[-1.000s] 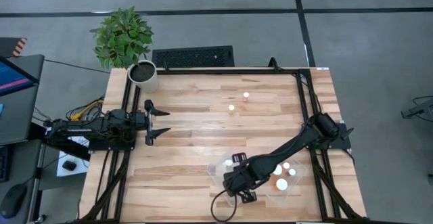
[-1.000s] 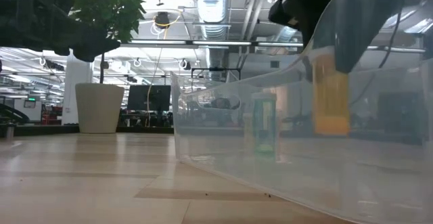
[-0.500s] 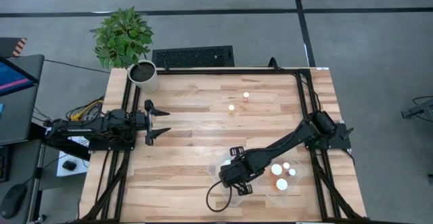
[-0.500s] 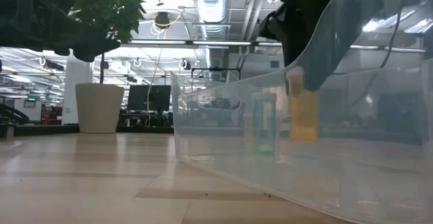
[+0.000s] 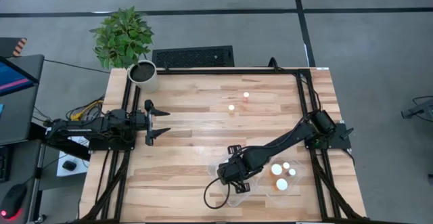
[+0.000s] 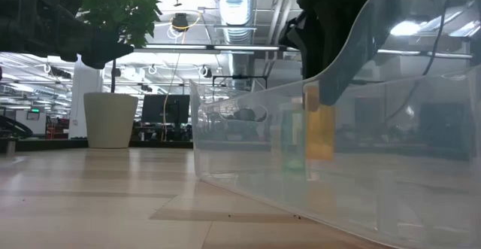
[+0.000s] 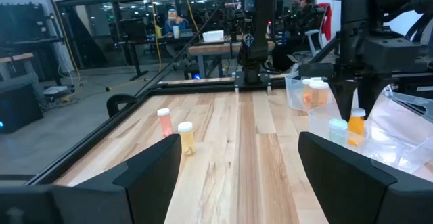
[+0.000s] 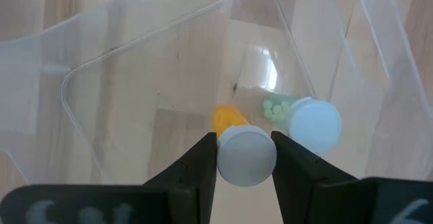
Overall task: Pick and place medicine bottles into bin by pill shape (circle, oval)
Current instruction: Put the orange pill bottle into the left transparent bin
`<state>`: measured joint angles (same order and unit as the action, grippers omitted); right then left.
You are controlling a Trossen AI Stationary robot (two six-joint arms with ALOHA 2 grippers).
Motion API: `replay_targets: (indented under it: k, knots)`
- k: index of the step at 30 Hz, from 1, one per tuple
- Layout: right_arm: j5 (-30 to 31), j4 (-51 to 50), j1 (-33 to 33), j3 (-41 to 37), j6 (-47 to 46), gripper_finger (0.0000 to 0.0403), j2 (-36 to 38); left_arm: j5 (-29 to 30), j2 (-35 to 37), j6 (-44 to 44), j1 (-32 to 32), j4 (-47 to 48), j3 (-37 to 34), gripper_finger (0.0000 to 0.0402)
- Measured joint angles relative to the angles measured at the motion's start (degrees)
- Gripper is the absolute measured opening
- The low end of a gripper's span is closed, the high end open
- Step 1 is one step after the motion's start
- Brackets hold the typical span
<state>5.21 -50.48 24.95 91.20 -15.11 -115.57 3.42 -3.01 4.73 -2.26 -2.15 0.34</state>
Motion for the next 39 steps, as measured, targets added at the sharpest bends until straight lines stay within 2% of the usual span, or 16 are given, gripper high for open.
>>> replay_targets:
  k: [18,28,39]
  knots:
    - [0.50,-0.48,1.44,-0.06,-1.38,0.0134,0.00,-0.01,0.00,0.00,0.01,0.02,0.01,0.0293]
    - [0.79,0.70,1.73,-3.50,-3.08,0.0134,0.15,-0.02,0.00,0.00,0.02,0.02,0.00,0.0293]
    - [0.98,0.36,1.64,-3.74,-3.02,0.0138,0.04,-0.02,0.00,0.00,0.00,0.00,0.00,0.0293]
